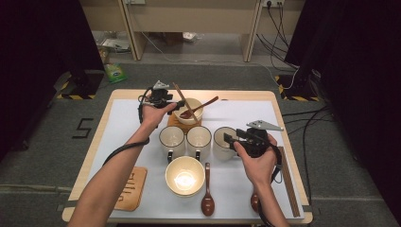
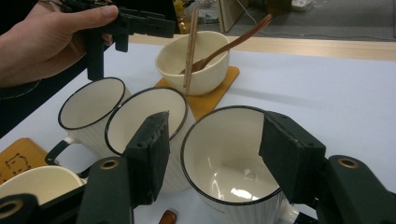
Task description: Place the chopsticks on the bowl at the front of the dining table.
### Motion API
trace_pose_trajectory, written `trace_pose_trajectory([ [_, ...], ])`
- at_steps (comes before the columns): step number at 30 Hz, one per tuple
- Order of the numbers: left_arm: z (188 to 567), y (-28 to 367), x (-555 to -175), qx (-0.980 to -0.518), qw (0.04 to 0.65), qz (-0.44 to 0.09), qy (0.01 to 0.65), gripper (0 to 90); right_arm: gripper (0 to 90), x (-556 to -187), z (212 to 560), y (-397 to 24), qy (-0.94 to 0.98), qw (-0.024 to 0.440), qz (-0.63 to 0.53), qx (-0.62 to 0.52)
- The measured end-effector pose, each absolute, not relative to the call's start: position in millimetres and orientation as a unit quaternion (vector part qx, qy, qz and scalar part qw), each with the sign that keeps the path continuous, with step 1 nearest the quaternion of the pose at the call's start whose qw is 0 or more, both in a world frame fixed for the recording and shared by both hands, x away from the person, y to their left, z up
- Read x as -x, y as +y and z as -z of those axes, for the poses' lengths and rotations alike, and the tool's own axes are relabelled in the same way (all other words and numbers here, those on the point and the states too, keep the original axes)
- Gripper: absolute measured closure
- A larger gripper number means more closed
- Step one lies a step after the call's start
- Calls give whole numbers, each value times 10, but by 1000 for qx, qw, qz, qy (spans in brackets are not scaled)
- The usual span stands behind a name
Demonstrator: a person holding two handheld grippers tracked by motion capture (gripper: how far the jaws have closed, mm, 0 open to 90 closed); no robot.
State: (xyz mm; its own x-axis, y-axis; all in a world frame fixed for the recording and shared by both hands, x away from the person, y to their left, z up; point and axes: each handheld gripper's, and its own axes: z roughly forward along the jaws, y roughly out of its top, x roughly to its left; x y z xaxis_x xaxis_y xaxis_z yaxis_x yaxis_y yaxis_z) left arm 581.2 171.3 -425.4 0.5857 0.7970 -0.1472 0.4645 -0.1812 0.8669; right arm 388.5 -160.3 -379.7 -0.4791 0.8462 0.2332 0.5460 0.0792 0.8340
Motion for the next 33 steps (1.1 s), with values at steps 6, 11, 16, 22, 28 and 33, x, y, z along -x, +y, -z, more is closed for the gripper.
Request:
trace_pose_trajectory([
  [6,4244,1629,-5839,-755,478,-170,417,265,423,-3885,3796,-1605,718,158,-475,-484],
  [11,4268,1582,-5866,-754,477,-165,419,263,423,-3882,3789,-1615,717,159,-476,-484],
  [16,4279,1543,-5880,-757,474,-163,419,262,423,-3883,3784,-1625,717,159,-477,-484],
  [22,4320,1510,-5885,-759,470,-160,422,258,422,-3888,3794,-1627,716,157,-476,-485],
  [28,4344,1469,-5888,-762,463,-162,421,258,423,-3887,3791,-1633,716,157,-477,-485],
  [33,4356,1421,-5889,-767,459,-165,418,258,423,-3890,3793,-1638,716,156,-477,-486],
])
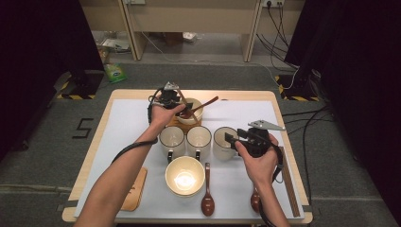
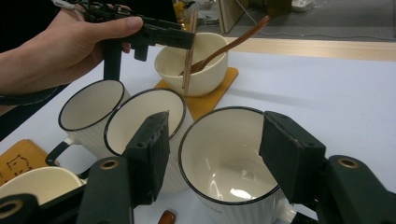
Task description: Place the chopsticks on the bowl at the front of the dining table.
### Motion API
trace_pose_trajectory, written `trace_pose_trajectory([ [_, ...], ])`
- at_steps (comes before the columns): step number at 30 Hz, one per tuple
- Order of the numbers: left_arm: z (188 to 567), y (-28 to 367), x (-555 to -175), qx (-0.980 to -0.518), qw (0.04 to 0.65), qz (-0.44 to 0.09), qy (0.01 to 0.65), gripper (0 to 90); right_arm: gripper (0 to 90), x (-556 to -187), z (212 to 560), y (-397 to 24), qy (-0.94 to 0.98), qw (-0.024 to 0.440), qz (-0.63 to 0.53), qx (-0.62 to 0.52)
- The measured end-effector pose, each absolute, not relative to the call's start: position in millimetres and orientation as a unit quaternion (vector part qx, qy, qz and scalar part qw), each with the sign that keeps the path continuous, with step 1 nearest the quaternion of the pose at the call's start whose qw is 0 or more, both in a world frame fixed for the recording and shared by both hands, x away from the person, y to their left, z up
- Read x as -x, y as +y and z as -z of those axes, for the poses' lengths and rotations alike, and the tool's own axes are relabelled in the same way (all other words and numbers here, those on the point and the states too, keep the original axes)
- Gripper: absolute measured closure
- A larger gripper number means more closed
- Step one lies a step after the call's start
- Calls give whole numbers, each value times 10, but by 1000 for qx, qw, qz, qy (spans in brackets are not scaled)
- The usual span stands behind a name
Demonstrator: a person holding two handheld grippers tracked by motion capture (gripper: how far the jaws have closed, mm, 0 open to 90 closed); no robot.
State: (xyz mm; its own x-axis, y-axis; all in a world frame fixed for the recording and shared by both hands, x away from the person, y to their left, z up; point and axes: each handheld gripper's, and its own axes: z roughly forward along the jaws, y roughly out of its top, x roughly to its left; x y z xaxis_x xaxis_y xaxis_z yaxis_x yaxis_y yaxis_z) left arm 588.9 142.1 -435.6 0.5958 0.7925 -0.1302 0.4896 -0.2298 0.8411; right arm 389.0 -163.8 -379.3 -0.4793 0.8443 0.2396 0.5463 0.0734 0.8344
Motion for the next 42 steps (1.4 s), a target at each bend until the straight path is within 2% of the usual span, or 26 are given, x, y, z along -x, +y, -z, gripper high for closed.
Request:
trace_pose_trajectory([
  [42,4467,1304,-5873,-771,444,-155,430,249,426,-3911,3836,-1639,719,150,-473,-488],
])
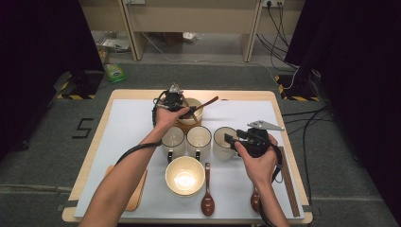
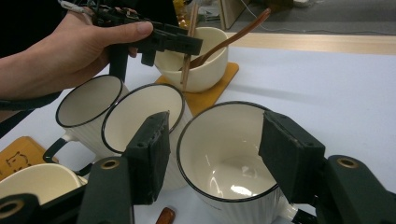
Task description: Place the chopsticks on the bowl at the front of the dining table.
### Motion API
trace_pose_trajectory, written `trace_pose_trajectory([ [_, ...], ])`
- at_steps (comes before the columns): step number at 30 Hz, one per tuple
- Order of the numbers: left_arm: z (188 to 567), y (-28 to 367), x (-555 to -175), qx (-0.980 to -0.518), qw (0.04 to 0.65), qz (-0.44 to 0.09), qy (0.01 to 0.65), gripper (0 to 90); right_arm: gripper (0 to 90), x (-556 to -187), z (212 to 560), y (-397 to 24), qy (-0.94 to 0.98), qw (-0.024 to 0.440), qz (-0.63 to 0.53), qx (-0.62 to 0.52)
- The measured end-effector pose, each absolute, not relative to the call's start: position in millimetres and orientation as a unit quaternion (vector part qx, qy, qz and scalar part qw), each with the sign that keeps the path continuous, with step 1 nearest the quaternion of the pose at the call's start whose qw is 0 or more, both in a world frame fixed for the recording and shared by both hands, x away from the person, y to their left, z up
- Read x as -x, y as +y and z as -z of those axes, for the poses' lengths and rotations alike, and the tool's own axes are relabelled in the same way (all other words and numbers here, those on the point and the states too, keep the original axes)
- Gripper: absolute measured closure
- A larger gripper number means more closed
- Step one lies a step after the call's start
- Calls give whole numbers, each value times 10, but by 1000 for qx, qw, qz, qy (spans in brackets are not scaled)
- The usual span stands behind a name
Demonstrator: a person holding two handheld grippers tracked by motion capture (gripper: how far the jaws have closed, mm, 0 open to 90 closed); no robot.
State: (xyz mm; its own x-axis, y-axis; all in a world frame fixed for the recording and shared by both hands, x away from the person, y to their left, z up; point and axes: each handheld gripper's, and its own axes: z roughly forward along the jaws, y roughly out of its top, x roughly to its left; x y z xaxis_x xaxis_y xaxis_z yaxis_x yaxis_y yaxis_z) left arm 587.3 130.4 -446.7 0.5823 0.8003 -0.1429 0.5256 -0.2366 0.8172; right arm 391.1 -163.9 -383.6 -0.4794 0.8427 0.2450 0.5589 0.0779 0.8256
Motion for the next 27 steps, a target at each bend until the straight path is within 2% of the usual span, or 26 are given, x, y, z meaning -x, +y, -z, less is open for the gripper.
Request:
trace_pose_trajectory([
  [13,4488,1288,-5876,-775,436,-151,432,257,426,-3917,3845,-1643,718,150,-472,-489],
  [27,4496,1273,-5887,-780,432,-147,428,329,426,-3921,3851,-1643,718,148,-472,-489],
])
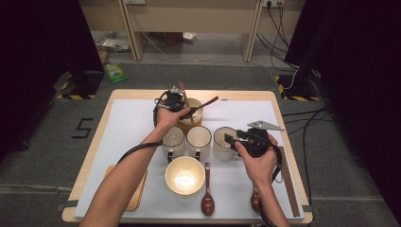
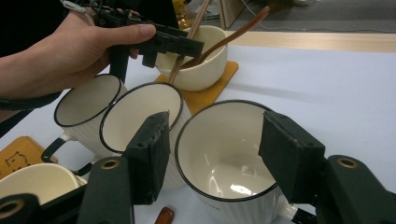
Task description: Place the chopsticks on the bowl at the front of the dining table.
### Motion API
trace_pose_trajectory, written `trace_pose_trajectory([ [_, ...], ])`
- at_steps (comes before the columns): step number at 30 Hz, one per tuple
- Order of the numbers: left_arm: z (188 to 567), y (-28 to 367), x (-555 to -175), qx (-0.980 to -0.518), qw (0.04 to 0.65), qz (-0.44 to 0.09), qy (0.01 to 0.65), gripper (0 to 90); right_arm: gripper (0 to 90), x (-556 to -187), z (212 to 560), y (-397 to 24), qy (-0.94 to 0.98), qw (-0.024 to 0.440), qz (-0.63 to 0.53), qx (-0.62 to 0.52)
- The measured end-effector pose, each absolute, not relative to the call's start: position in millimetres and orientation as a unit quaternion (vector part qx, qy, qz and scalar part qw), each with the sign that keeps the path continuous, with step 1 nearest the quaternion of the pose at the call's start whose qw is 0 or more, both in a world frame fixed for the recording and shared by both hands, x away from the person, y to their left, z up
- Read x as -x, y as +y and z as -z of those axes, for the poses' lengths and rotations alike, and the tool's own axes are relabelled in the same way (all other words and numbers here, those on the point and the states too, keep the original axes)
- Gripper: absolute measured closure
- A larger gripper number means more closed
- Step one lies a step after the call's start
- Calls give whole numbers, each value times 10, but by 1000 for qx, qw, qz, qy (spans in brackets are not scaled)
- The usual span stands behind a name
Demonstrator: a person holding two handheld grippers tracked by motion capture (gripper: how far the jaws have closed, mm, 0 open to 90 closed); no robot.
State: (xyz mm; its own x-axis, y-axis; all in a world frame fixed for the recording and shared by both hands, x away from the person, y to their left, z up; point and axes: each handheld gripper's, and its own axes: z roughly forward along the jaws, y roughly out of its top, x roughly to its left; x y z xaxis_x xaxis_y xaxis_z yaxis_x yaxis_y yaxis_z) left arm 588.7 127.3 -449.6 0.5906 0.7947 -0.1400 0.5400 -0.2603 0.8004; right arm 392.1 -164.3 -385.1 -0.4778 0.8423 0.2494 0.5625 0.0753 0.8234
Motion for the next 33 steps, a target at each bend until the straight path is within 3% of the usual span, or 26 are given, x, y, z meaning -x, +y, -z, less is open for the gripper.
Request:
trace_pose_trajectory([
  [9,4487,1266,-5886,-782,430,-150,426,373,427,-3925,3859,-1645,718,147,-472,-490],
  [33,4492,1278,-5892,-786,423,-151,424,363,428,-3925,3869,-1632,720,146,-471,-488],
])
